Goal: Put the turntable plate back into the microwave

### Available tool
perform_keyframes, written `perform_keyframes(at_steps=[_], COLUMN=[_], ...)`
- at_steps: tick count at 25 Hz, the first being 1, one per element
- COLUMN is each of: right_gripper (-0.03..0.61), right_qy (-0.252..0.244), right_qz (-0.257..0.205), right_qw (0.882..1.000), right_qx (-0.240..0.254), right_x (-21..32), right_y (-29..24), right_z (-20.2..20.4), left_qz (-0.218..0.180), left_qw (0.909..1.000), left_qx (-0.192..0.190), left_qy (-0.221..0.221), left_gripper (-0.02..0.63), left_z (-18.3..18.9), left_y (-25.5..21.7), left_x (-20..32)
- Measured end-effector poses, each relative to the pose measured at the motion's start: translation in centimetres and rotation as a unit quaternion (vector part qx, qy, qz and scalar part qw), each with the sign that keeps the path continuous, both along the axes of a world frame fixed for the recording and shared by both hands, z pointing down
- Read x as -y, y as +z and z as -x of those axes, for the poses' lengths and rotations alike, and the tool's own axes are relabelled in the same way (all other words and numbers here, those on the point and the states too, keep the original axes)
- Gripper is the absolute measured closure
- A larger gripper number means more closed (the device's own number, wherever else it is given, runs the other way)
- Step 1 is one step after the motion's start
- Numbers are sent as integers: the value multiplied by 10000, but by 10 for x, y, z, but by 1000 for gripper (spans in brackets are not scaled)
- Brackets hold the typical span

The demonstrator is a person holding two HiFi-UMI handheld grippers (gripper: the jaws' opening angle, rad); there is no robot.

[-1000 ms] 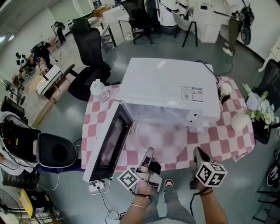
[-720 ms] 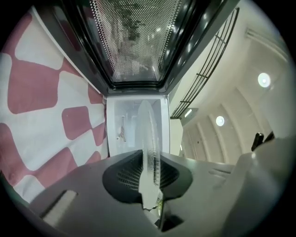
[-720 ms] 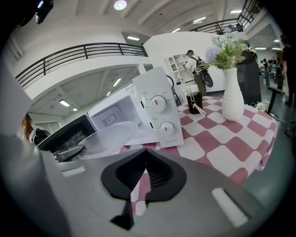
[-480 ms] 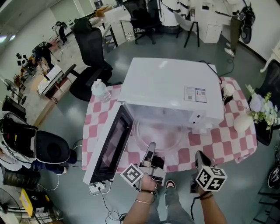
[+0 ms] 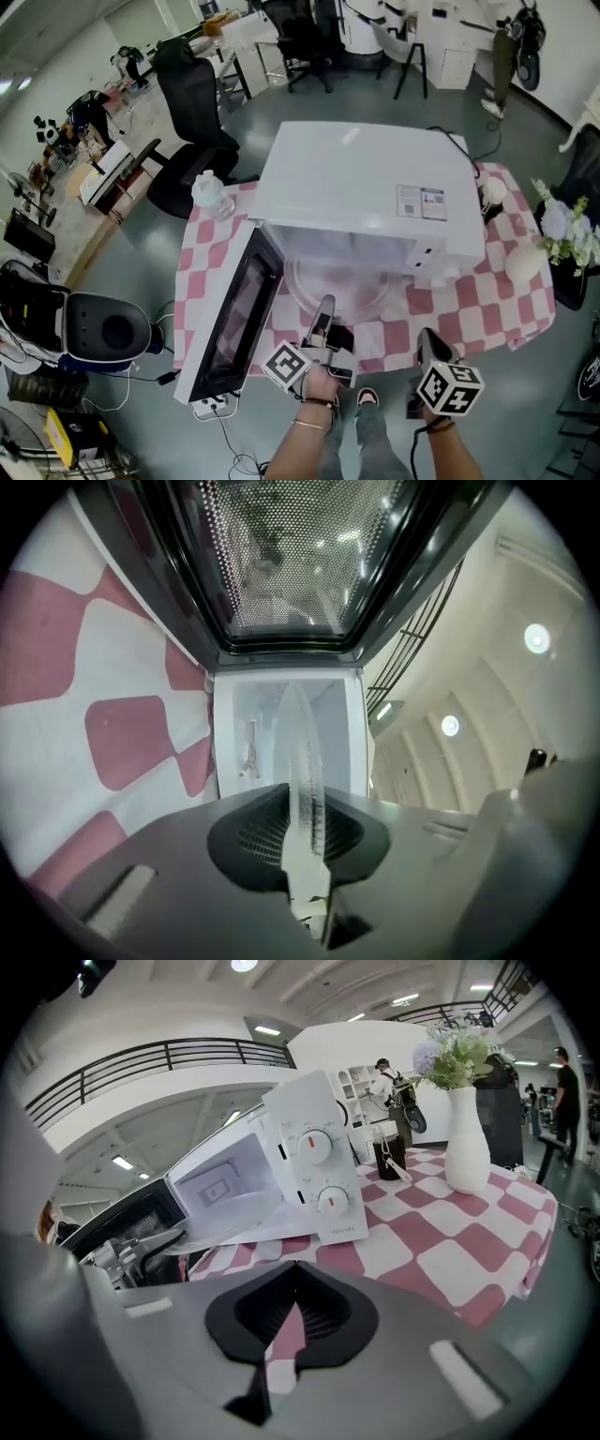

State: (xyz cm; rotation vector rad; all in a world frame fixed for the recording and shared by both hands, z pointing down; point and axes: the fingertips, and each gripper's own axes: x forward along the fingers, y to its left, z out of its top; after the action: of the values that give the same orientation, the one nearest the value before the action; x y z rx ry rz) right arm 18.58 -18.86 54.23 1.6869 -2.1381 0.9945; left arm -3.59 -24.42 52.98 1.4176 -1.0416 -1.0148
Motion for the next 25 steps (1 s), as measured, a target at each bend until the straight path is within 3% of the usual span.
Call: perform_keyframes(at_steps=[12, 25], right_gripper=[569, 569], right_qy=[-134, -233], right_qz=[-12, -15], right_qw=[9998, 9994], right_qx=[-144, -251], right_x=[1, 16], right_y=[14, 18], right_z=[5, 12], left_qz=[-255, -72], left_qw=[9997, 10000], left_qx=[-23, -53], left_qy=[46, -8], left_gripper=[580, 580], left_z=[-4, 0], left_y=[-4, 6], left_x=[44, 67])
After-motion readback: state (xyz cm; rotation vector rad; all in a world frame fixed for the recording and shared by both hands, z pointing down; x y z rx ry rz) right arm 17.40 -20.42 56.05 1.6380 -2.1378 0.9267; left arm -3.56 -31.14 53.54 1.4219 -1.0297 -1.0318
